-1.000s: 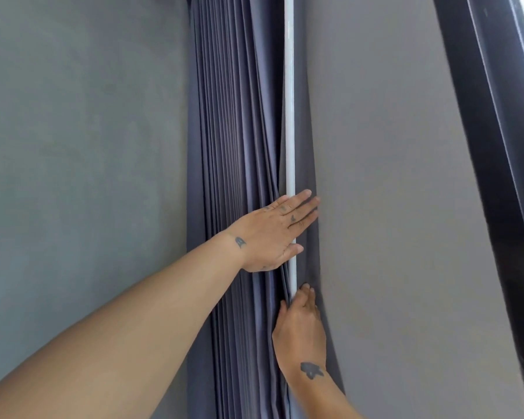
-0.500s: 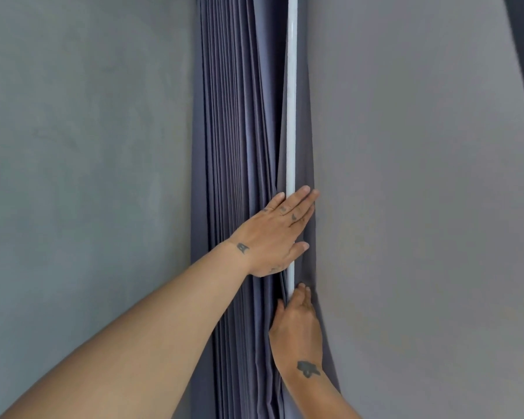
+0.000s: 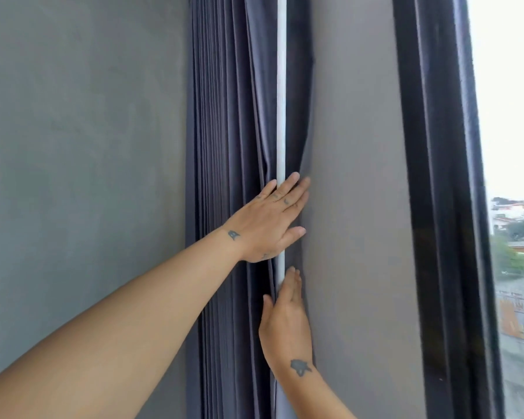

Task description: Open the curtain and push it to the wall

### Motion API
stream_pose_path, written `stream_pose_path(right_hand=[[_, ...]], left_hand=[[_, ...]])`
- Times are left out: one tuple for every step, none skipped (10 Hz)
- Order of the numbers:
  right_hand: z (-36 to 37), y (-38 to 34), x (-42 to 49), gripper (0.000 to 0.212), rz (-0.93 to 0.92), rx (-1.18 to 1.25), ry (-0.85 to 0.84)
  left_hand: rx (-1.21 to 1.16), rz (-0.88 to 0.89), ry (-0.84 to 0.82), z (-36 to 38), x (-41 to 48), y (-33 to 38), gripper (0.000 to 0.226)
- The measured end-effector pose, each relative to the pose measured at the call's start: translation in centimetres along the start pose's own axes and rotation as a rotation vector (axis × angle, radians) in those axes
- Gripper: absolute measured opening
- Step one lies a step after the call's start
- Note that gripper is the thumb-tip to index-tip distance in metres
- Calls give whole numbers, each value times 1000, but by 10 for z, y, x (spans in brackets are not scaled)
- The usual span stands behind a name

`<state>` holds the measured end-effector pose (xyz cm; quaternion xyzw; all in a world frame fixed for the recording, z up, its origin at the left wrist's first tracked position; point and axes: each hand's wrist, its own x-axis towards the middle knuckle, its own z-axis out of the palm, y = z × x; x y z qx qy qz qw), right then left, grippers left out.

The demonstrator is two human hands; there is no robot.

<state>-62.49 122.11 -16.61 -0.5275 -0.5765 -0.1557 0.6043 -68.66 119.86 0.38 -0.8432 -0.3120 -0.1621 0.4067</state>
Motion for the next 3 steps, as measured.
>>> stream_pose_path(right_hand=[[-38, -8, -20, 64, 10, 75, -177], [-88, 5, -40, 61, -114, 134, -283], [-159, 16, -46, 51, -297, 212, -228]], left_hand=[[-69, -13, -6, 2, -10, 9, 62], [-106, -26, -47, 7, -16, 34, 62], [-172, -57, -114, 20, -35, 71, 65]])
